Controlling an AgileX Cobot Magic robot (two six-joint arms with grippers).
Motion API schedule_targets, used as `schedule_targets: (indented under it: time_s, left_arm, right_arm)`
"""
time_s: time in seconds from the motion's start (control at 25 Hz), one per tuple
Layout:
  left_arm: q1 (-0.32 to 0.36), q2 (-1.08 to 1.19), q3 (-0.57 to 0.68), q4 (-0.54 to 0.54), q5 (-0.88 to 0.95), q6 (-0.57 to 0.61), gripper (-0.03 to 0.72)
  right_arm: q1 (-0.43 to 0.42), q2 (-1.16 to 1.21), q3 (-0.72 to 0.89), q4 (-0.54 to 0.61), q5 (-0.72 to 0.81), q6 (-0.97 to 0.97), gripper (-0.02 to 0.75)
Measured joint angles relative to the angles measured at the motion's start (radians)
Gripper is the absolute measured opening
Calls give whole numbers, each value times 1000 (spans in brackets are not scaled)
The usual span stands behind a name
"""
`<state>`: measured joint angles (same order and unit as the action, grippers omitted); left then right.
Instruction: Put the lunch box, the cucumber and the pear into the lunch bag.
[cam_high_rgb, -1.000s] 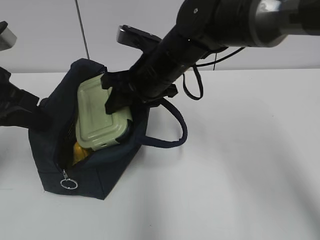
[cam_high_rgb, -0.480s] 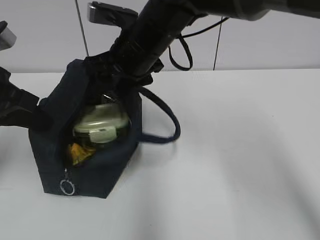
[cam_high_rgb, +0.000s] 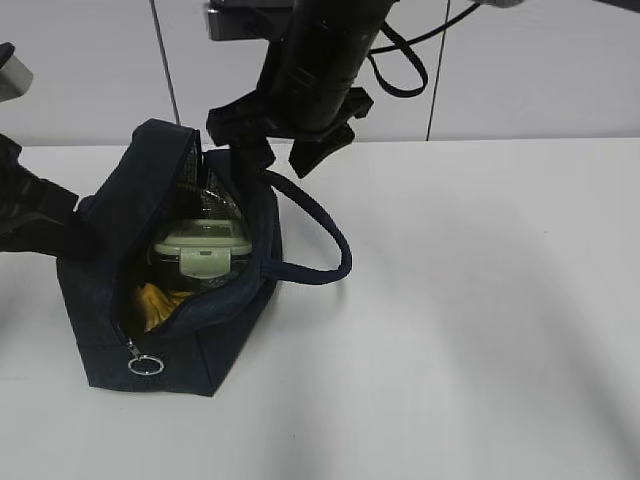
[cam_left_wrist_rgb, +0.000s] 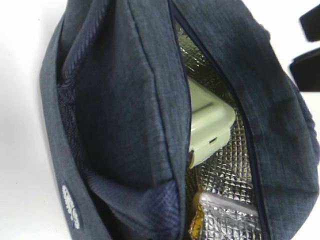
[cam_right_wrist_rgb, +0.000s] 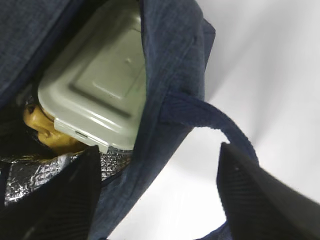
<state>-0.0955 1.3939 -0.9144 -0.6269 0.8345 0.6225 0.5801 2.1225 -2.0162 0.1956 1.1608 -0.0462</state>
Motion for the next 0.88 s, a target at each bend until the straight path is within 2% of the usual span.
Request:
schedule_targets:
  time_s: [0.12, 0.2, 0.24, 0.32, 0.36, 0.4, 0.56, 0.68, 0.88]
  left_arm:
    - [0, 0, 0, 0, 0, 0, -15]
    - [0, 0, 0, 0, 0, 0, -15]
    - [0, 0, 0, 0, 0, 0, -15]
    - [0, 0, 0, 0, 0, 0, -15]
    - [0, 0, 0, -1, 0, 0, -15]
    - [0, 0, 0, -2, 0, 0, -15]
    - [-3, 23, -39, -2, 17, 0, -15]
    - [-34, 76, -95, -3, 25, -1, -15]
    - [-167, 178, -183, -4, 5, -30, -15]
  right_arm:
    - [0, 42, 0, 20, 6, 2, 533]
    - [0, 71, 0, 41, 7, -11, 461]
    - [0, 80, 0, 40, 7, -19, 377]
    - [0, 84, 0, 13, 8, -25, 161]
    - [0, 82, 0, -6, 8, -25, 85]
    - [-2, 74, 2, -19, 13, -25, 43]
    - [-32, -1, 93, -31, 8, -25, 9]
    - [-70, -113, 263, -13, -80, -30, 8]
    - [-109, -352, 592, -9, -225, -45, 8]
